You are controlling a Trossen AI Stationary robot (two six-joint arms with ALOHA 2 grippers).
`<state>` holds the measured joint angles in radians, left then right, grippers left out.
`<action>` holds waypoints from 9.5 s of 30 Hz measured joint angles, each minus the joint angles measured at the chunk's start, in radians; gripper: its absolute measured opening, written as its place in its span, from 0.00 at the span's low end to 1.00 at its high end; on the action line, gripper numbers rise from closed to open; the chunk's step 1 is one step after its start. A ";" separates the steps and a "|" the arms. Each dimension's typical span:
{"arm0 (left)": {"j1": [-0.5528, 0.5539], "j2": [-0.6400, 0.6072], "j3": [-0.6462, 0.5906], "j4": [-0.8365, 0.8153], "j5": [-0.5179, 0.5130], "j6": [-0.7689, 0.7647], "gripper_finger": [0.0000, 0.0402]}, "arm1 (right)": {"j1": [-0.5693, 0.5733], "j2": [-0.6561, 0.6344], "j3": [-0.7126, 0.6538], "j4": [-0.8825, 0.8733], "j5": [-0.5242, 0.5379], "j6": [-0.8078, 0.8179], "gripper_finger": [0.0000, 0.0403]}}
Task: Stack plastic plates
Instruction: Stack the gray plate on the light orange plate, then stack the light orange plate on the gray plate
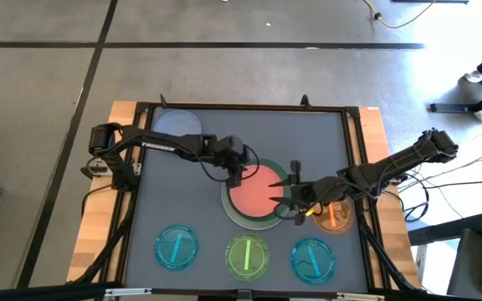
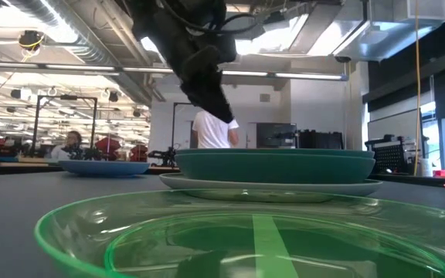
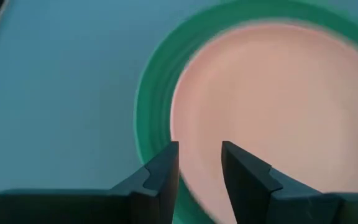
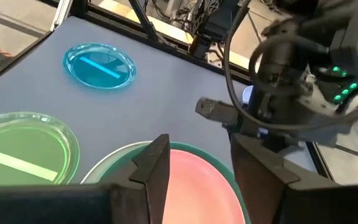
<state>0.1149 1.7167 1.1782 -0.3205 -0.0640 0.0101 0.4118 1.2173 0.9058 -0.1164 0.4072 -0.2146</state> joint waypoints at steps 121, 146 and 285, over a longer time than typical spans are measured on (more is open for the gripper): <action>0.192 -0.376 -0.529 0.014 -0.208 0.019 0.02 | 0.000 0.000 0.000 -0.014 0.003 -0.023 0.40; -0.172 -0.369 -0.397 0.246 -0.208 0.003 0.02 | 0.000 0.000 0.000 -0.012 0.003 -0.023 0.40; -0.474 -0.358 -0.818 1.047 -0.293 -0.132 0.26 | -0.314 0.326 -0.072 -1.068 -0.505 0.139 0.00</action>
<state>-0.3595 1.3590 0.3603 0.7266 -0.3573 -0.1223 0.0978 1.5433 0.8335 -1.1849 -0.0982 -0.0756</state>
